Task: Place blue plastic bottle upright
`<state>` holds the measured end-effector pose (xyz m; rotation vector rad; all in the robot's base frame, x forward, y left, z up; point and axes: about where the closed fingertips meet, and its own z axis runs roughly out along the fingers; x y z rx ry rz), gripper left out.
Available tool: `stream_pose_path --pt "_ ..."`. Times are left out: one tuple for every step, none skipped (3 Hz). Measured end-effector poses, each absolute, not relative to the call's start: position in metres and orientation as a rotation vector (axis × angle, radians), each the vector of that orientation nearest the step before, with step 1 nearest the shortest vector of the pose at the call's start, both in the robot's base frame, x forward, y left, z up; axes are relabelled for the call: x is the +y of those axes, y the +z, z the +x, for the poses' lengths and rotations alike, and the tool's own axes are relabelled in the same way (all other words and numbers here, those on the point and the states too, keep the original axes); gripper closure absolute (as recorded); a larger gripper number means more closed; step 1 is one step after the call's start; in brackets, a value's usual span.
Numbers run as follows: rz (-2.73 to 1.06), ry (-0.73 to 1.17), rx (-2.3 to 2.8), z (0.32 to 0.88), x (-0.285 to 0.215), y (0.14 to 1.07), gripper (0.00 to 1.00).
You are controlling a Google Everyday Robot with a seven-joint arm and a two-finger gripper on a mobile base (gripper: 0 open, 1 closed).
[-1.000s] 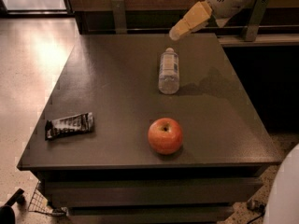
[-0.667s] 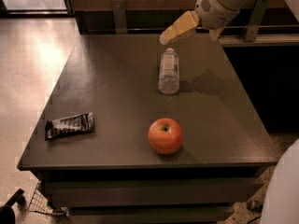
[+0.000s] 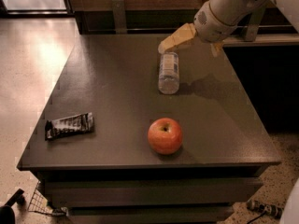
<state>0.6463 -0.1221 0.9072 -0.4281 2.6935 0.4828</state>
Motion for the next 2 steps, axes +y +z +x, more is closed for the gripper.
stream_pose_path --pt "-0.423 0.457 2.714 0.648 -0.121 0.909 0.0" --pt "-0.43 0.321 2.781 0.657 -0.106 0.908 0.0"
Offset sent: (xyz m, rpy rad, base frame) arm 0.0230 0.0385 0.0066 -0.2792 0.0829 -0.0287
